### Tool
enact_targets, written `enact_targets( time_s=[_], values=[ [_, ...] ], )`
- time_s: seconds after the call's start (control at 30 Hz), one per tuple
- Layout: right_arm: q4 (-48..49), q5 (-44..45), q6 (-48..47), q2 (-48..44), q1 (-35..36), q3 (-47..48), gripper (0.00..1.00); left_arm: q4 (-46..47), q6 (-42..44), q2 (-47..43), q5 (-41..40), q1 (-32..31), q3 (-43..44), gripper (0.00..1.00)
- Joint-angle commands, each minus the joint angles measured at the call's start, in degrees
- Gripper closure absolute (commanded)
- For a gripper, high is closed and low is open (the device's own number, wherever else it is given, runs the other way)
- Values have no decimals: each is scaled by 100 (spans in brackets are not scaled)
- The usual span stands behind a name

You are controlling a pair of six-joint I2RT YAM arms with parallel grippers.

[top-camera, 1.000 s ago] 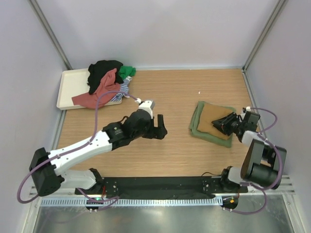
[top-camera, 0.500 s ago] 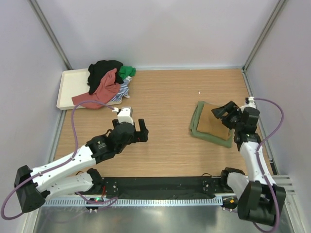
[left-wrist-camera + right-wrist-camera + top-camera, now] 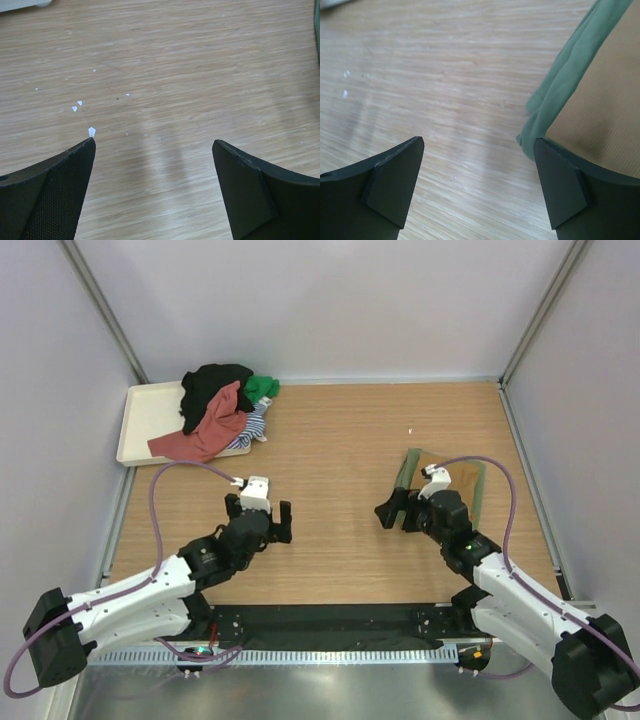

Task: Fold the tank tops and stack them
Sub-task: Neatly place the folded tank top to the corner

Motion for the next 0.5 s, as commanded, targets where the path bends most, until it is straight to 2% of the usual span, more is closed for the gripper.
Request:
enact_targets(
  time_s=[0.0,0.1,0.2,0.47],
  values=[
    [712,519,-525,-165,354,-164,0,801,429,29,-230,32,-177,0],
    [817,808,-447,-235,434,-295,0,890,562,3,-414,32,-247,0],
    [861,589,-473,-235,442,-305,0,952,597,-32,-458,32,-318,1],
    [844,659,-455,-376,443,-358,0,1347,641,-208,-468,32,-581,1]
  ],
)
